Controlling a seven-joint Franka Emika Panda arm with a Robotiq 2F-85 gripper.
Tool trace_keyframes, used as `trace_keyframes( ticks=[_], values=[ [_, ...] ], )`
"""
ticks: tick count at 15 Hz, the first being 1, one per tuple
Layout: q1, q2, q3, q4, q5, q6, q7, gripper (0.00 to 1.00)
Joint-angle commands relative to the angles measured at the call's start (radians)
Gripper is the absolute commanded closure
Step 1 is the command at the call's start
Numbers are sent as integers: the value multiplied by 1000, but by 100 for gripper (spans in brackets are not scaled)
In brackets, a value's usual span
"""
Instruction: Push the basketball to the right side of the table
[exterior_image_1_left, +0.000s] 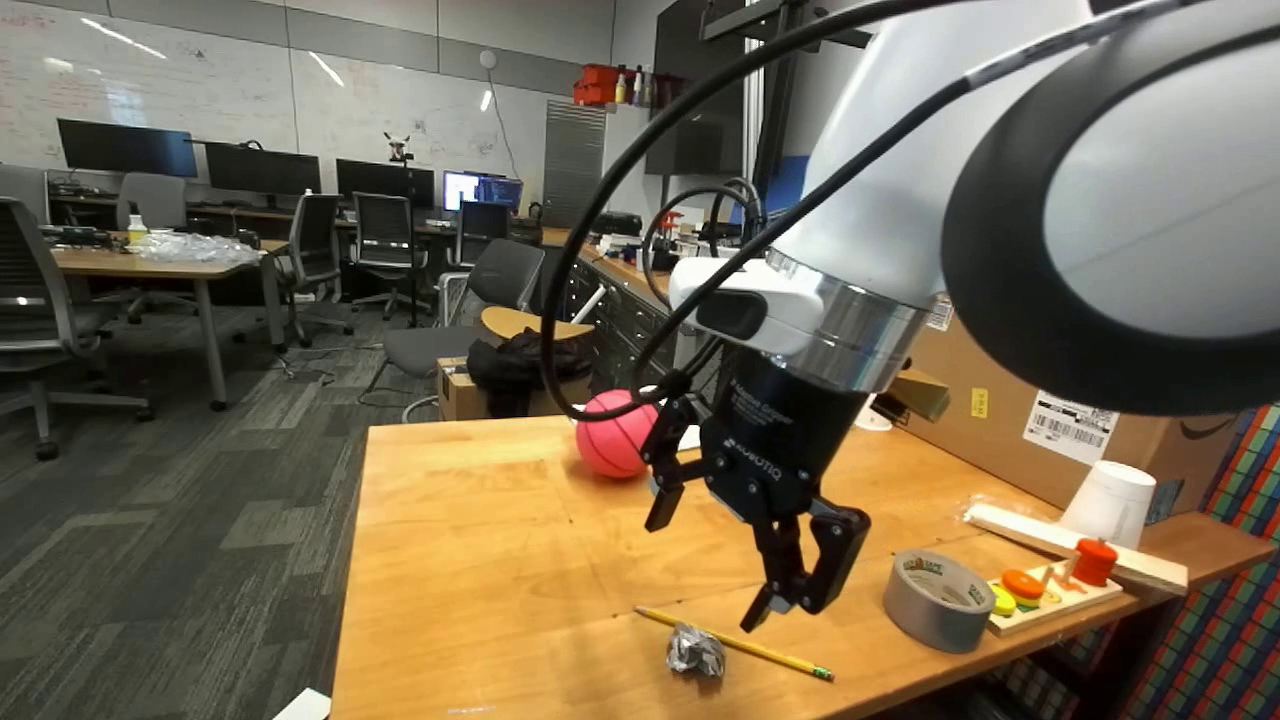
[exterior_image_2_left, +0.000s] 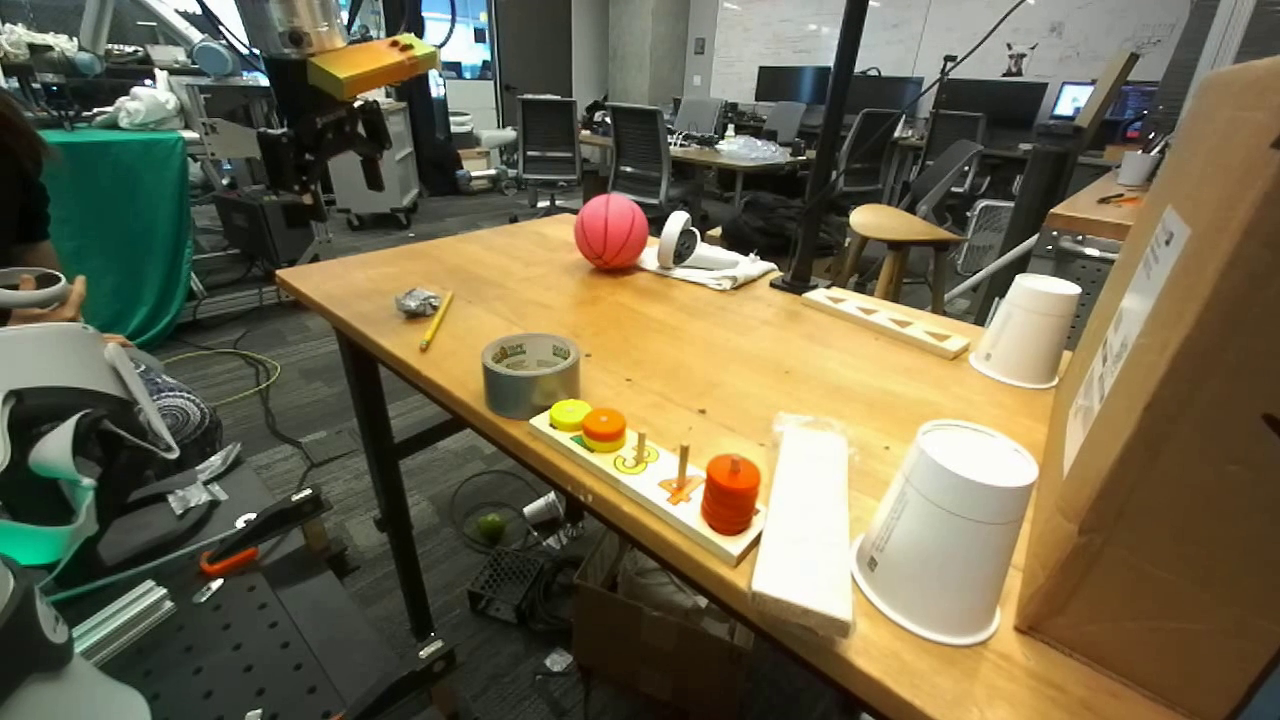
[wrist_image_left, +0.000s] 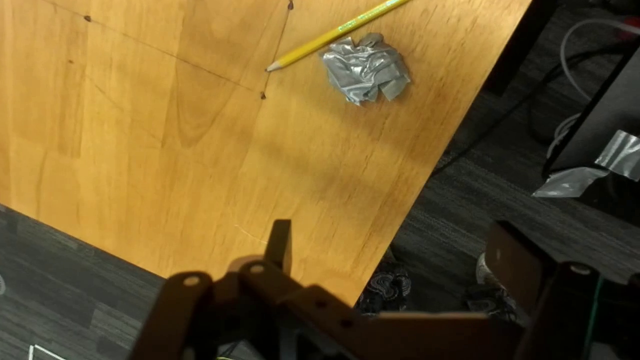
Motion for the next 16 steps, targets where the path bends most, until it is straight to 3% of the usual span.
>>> trace_keyframes(
  ticks=[1, 9, 16],
  values=[
    [-6, 79, 8, 77, 15, -3, -23, 0],
    [-31, 193, 41, 191, 19, -21, -66, 0],
    [-105, 226, 37, 240, -3, -26, -79, 0]
  ],
)
